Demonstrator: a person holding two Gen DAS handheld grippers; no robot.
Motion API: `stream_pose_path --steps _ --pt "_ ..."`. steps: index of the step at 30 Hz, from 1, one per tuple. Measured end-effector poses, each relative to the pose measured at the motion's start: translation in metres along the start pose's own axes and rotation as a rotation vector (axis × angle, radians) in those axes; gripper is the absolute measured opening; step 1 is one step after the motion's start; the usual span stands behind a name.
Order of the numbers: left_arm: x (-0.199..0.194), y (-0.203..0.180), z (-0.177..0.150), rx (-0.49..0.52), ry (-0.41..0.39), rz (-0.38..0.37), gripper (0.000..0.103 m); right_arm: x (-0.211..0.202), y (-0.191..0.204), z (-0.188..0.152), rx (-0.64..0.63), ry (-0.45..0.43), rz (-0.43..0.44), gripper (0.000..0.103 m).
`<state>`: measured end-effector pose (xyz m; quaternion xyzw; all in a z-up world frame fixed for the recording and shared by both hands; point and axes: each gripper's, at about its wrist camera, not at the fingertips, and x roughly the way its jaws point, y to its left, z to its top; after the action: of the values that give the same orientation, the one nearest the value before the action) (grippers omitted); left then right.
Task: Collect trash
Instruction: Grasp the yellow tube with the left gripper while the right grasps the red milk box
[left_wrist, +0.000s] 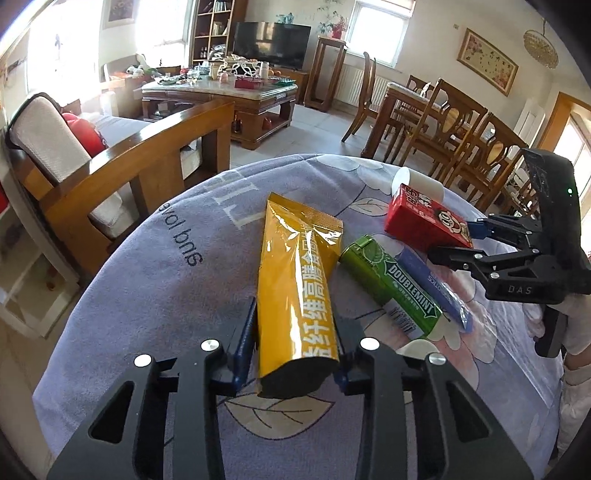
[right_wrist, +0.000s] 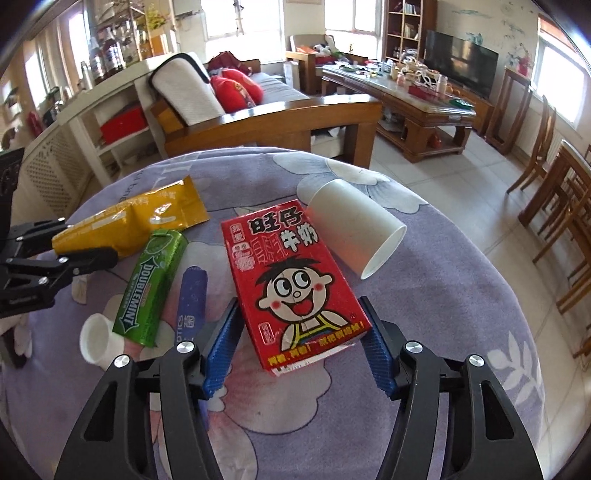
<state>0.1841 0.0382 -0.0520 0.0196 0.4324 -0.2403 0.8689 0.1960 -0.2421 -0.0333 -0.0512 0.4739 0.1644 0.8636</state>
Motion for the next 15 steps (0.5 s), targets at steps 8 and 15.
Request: stream_pose_path --steps 8,15 --pt "-0.012 -0.008 0.001 0.038 -0.058 -0.038 0.019 -0.032 0.005 -0.010 0.053 -0.058 0.058 0.052" --pt "-0.044 -0.014 -0.006 0.020 -0.164 -0.092 0.020 -0.090 0.003 -0.035 0.124 -0.149 0.137 0.052"
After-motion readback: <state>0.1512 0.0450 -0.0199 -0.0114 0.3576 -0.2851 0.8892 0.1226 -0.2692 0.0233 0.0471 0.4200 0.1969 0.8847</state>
